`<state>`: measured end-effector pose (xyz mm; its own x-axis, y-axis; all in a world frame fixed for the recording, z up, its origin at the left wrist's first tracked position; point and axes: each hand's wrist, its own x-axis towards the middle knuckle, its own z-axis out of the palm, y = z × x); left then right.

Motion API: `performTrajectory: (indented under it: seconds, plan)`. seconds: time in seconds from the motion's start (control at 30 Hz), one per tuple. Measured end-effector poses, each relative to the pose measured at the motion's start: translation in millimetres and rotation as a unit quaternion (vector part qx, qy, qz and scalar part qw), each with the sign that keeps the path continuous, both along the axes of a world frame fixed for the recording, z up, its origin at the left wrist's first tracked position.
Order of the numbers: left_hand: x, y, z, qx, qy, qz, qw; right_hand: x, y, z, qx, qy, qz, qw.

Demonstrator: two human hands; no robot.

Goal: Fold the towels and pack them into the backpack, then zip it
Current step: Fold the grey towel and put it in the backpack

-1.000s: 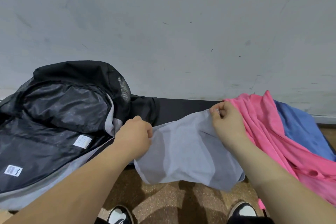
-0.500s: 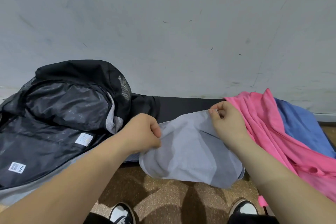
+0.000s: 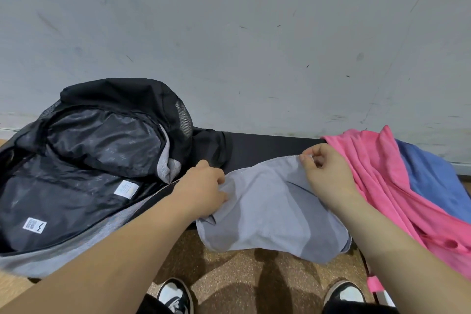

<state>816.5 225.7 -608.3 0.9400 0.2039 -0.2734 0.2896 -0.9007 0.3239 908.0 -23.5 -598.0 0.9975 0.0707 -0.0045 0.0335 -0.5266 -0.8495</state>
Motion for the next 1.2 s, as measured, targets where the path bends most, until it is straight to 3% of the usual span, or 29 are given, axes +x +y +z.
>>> performTrajectory:
  seconds: [0.13,0.3,0.43,0.57,0.8,0.9,1.03,1.1,1.2]
  plan:
    - [1,-8,-1,0.002,-0.062,-0.035,0.997,3,-1,0,-0.001,-0.001,0.0,1.0]
    - [1,-12,-2,0.039,0.021,-0.036,0.998,2,-5,-1,-0.006,-0.003,0.003,1.0]
    - [6,-8,2,0.031,-0.052,-0.006,0.998,4,-7,-2,-0.005,0.001,0.0,1.0]
    - [4,-4,1,0.02,-0.046,-0.006,0.999,5,-10,-1,-0.003,0.0,-0.001,1.0]
    - [4,-12,9,-0.09,-0.032,-0.065,0.993,6,-11,-3,-0.008,-0.002,0.002,1.0]
    - [5,-11,1,0.009,-0.026,-0.103,0.994,6,-12,-3,-0.004,-0.006,-0.006,1.0]
    - [9,0,-8,0.133,-0.026,-0.049,0.99,7,-13,-3,-0.003,-0.005,-0.013,1.0]
    - [9,3,-11,0.134,-0.021,-0.035,0.99,7,-14,-2,-0.004,-0.004,-0.012,1.0]
    - [10,7,-15,0.062,-0.018,-0.016,0.998,6,-14,-2,-0.007,-0.001,-0.01,1.0]
